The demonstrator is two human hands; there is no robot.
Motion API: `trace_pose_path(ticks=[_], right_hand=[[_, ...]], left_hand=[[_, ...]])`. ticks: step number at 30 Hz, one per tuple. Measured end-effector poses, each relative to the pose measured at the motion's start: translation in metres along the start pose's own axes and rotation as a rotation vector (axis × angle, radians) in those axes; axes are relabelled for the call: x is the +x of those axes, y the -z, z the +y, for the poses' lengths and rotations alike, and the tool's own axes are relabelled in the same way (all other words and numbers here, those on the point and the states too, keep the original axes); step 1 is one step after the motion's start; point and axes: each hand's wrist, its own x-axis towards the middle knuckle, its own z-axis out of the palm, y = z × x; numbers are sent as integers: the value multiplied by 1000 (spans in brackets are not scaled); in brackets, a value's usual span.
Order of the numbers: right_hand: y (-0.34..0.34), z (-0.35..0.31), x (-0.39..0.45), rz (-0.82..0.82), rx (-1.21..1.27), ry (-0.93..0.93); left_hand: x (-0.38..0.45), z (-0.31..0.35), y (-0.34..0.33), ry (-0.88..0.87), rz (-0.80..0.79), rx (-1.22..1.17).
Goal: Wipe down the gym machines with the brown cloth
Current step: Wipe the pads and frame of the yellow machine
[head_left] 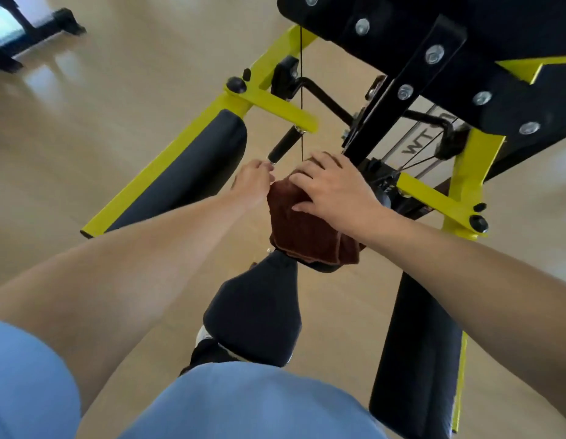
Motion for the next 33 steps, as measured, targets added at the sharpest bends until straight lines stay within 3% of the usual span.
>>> trace_pose_path(ticks=[6, 10, 13, 16, 21, 26, 30, 33], right_hand=[[2, -56, 45, -443, -522, 24], [-32, -92, 47, -591, -687, 244], [-40, -90, 44, -488, -617, 307], [-29, -74, 35, -365, -489, 246], [7, -26, -5, 53, -159, 88], [-20, 6, -72, 257, 411, -561], [-39, -29, -117, 428, 748, -804], [-44, -58, -117, 531, 1128, -1102]], left_hand=[[18, -9, 11, 96, -66, -19], [20, -27, 12, 226, -73, 3], [19, -32, 17, 212, -112, -40], [12, -7, 19, 8, -84, -172], [13, 67, 9, -239, -104, -333], [0, 102, -30, -408, -256, -127], [-14, 97, -58, -548, -337, 251], [-30, 102, -68, -591, -389, 479]])
